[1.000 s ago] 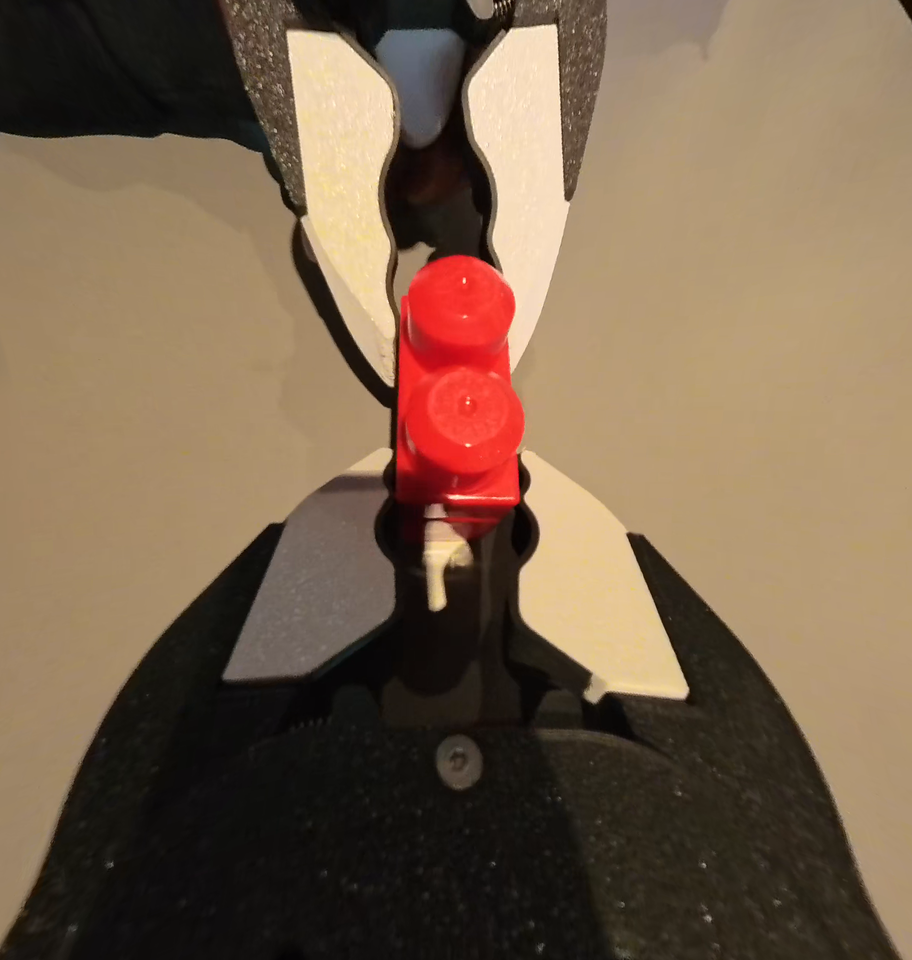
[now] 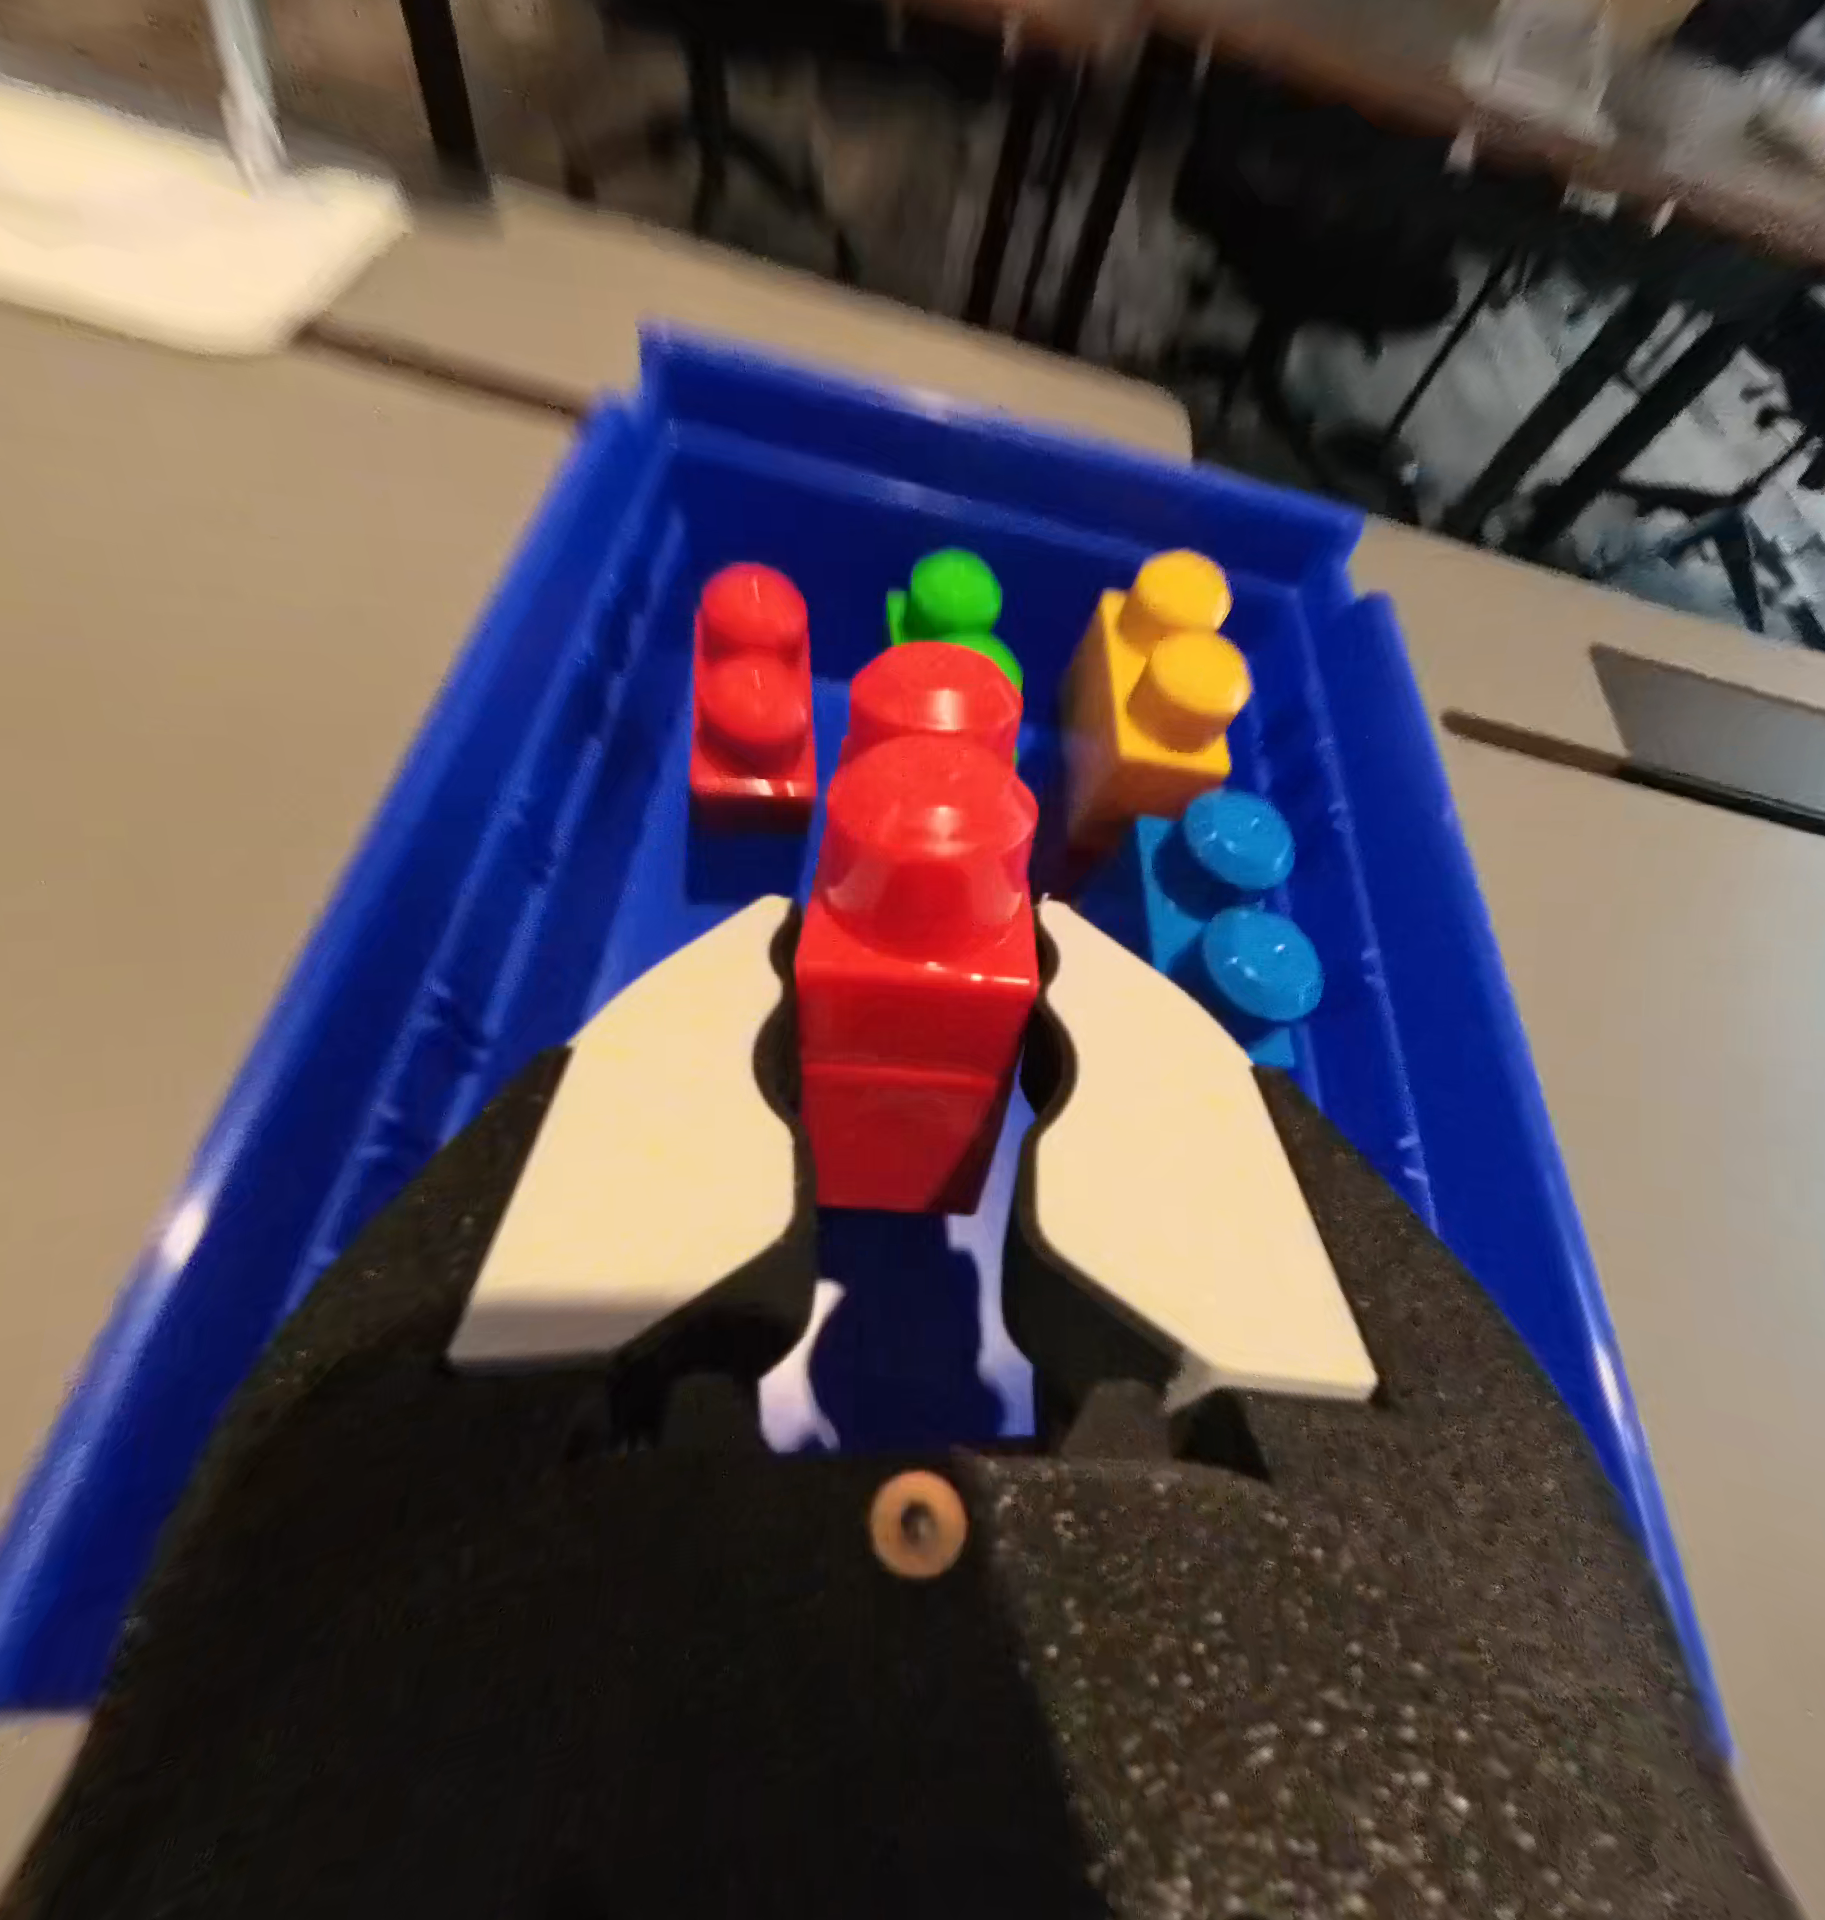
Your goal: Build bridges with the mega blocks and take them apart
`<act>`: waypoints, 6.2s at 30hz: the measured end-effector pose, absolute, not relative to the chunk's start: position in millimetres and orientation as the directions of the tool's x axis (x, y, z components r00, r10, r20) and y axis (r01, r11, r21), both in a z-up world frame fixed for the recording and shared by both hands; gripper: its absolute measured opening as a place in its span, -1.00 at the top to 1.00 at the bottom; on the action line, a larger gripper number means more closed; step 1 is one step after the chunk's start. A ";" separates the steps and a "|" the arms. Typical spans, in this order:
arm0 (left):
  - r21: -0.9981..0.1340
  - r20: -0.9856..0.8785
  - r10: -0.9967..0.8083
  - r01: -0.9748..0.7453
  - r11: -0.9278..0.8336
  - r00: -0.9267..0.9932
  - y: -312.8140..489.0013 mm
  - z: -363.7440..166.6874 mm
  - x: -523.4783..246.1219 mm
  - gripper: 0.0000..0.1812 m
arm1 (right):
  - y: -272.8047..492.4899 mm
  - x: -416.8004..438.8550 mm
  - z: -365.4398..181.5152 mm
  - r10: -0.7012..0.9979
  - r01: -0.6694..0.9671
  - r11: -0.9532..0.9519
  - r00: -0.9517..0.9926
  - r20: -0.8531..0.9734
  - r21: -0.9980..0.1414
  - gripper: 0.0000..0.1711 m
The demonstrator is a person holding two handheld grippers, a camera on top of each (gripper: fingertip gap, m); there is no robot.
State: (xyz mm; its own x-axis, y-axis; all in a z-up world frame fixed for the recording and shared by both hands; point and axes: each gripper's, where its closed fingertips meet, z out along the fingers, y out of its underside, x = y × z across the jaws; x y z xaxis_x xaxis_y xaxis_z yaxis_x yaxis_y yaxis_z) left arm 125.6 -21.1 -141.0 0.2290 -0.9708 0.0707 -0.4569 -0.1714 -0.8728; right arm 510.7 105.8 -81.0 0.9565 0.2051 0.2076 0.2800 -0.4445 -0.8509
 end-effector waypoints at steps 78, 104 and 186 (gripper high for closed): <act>-0.888 0.029 -0.962 -0.434 -0.149 0.270 -15.6 -130.2 118.7 0.73 | 77.3 511.8 26.0 0.331 0.052 0.214 0.936 0.123 -0.976 0.48; -0.865 0.017 -0.966 -0.480 -0.144 0.259 -18.1 -139.1 122.2 0.73 | 105.3 533.1 -123.8 0.316 0.514 -0.549 0.858 0.406 -0.659 0.42; -0.548 0.053 0.328 0.302 -0.780 0.943 22.0 -94.6 -418.0 0.38 | 32.1 160.3 -105.2 0.813 0.416 0.040 0.515 0.272 -0.908 0.43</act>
